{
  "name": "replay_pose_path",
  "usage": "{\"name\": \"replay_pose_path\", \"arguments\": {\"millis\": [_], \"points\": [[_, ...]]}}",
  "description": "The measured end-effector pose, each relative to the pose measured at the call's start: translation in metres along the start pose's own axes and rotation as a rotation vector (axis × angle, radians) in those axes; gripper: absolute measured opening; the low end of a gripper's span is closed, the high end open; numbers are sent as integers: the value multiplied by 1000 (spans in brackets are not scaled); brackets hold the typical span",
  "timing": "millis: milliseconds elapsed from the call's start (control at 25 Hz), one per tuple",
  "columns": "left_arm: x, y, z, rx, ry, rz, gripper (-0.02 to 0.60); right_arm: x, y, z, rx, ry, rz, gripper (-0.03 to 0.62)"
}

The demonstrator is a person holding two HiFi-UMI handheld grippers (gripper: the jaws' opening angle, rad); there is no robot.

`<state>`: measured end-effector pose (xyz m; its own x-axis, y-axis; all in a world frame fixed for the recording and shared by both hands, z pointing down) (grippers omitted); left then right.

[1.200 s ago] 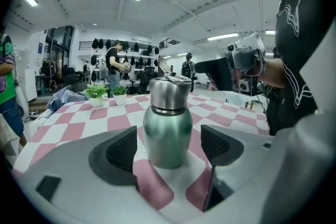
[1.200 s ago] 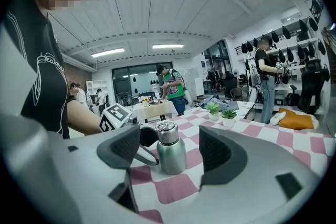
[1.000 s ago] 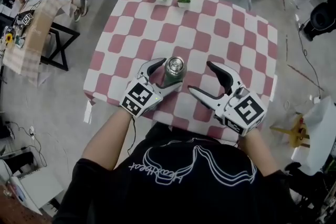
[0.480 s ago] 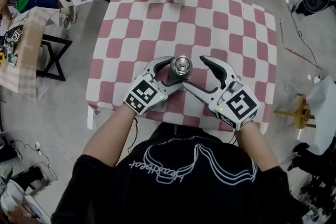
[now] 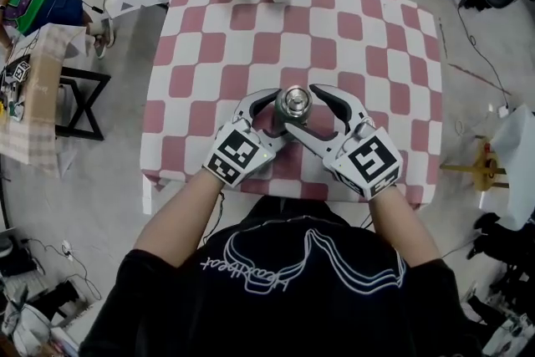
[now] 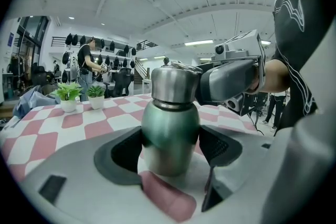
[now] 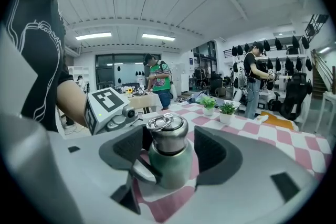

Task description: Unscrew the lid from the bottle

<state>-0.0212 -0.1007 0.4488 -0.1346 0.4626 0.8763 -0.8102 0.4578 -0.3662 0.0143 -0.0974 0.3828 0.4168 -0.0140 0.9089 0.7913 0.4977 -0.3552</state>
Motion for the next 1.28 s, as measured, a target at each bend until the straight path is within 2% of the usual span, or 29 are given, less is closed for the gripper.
{"name": "replay_pose_path", "arguments": {"millis": [120,360,600,1000,1280], "points": [[0,0,0,-1,-1,-7,345,1,-5,3,30,47,8,288],[0,0,0,-6,-1,-16,345,1,-9,2,89,55,-17,252],[0,0,0,-6,4,-19,344,1,-9,2,88,82,-30,250],[0,0,1,21,-7,-2,344,1,-10,0,-55,124,-44,249],[0,2,2,115,-54,64,345,1,-11,-1,-186,159,-60,249]]}}
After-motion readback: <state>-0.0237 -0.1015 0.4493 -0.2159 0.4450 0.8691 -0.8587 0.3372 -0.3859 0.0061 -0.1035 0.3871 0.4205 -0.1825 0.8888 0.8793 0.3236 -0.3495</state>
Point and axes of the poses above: the fingertips, and each gripper's own axes: y backward along the fingers, z to its left, x out of its underside, the point moved 3 cm from there along y, backward along the fingers, and after that the axes turned 15 degrees about y, right-handed, at the moved point
